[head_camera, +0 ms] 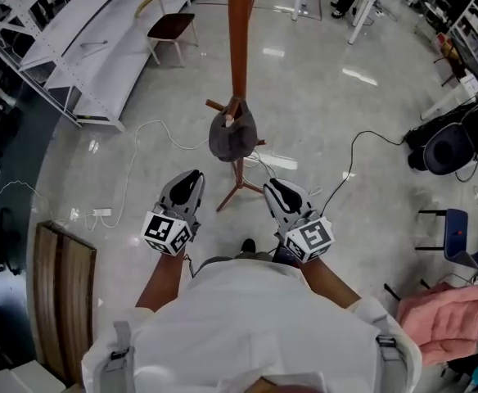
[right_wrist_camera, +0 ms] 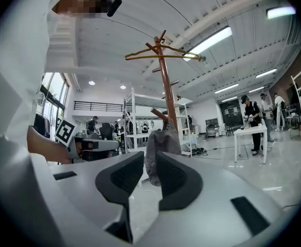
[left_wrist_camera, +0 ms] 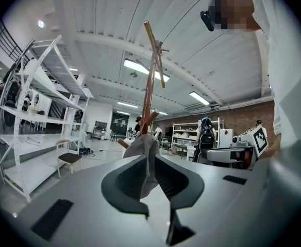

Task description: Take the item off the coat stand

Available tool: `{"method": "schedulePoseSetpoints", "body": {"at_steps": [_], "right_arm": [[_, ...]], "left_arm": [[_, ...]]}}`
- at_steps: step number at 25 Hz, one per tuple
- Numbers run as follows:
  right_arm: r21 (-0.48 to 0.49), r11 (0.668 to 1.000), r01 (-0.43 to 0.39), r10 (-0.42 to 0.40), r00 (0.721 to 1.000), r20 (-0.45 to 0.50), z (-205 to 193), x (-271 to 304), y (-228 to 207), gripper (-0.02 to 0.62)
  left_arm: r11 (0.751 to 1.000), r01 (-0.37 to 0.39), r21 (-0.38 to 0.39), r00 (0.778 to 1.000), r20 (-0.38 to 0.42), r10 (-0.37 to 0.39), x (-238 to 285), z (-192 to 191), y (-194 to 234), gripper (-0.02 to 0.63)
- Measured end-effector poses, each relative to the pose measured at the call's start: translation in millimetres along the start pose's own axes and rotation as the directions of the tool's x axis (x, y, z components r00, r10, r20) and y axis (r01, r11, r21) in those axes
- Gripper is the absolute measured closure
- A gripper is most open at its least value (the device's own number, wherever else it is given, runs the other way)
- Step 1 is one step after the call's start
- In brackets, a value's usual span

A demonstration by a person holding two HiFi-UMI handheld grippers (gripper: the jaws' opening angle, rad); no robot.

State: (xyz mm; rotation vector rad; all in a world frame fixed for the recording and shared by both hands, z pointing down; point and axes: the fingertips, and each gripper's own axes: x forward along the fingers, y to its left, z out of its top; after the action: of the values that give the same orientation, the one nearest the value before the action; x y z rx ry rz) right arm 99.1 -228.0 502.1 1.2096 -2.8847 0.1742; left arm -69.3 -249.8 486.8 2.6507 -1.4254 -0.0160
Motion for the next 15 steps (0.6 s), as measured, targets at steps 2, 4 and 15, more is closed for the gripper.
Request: {"method": "schedulePoseSetpoints", "body": {"at_steps": [2,4,15], "right_arm": [[0.016,1.0,-0.012,0.012,1.0,-0.003,1.2,14.1,-4.1,0.501],[0.022,1.0,-0.016,0.016,1.0,-0.006,3.2,27.3,-9.9,0.497],[0.06,0.996,0.072,-0.069,0.996,-0.061,-19.0,60.1,-38.6,0.469]], "left_arm": [[1.0,0.002,-0.001,1.0,-0.012,-0.002,10.2,1.6,14.5,0.514],[1.0,0.007,0.002,1.0,-0.025,-0.007,20.1,3.3,28.5,0.508],[0.988,0.15,0.016,0.977,-0.155,-0.146,61.3,-22.2,55.0,0.431]]}}
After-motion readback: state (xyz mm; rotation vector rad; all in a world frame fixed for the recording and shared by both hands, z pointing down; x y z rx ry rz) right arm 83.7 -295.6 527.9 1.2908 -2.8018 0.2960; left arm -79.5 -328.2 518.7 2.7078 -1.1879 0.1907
